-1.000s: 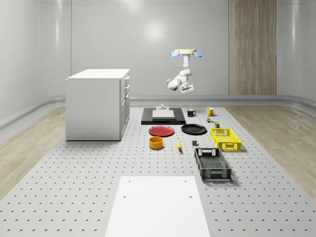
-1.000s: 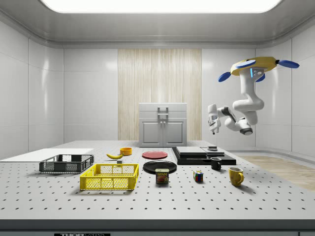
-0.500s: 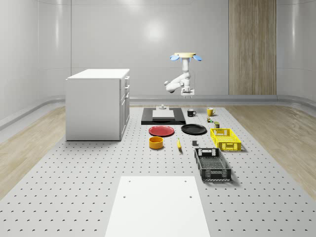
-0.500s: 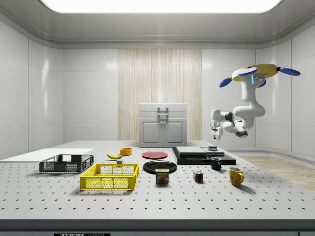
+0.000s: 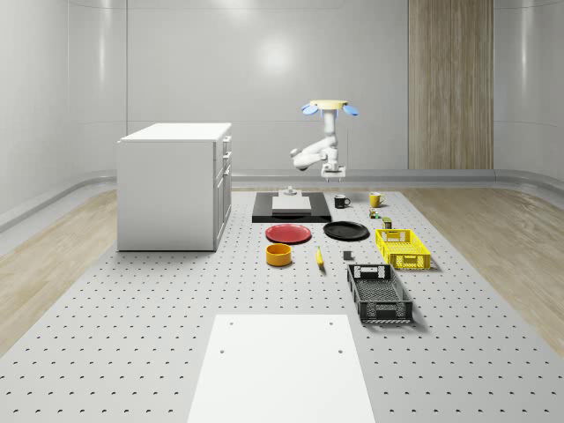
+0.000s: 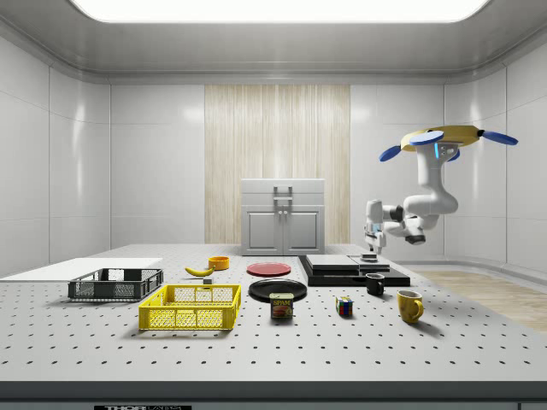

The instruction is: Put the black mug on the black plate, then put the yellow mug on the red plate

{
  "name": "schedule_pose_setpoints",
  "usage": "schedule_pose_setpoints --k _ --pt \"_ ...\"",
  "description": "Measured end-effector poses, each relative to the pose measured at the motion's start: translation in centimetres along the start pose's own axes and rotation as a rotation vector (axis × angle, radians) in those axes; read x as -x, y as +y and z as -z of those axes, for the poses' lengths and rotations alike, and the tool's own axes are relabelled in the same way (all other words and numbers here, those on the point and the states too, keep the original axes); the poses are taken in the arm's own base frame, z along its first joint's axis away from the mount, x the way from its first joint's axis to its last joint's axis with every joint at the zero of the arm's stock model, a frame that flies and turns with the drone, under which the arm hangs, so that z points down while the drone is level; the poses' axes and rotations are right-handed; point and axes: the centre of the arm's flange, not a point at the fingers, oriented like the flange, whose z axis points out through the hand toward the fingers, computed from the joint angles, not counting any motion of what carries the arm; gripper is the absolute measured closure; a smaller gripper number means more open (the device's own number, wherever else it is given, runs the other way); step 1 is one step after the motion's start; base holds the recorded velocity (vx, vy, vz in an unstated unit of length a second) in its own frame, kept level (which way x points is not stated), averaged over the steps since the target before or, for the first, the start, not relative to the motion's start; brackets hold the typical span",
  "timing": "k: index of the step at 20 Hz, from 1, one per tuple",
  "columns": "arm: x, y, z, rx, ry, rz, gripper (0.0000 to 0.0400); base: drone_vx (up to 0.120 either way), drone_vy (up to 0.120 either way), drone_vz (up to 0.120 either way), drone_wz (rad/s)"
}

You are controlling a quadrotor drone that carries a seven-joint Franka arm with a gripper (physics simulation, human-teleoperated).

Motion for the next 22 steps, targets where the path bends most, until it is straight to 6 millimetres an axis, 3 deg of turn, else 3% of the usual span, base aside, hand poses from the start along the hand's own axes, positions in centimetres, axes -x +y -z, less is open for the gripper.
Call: schedule_pose_setpoints --k 10,22 --pt "0.0 0.0 0.0 0.003 0.004 0.0 0.0 0.0 0.0 -0.116 0.0" --pt "-1.2 -1.2 -1.0 0.004 0.004 0.0 0.0 0.0 0.0 0.0 0.0"
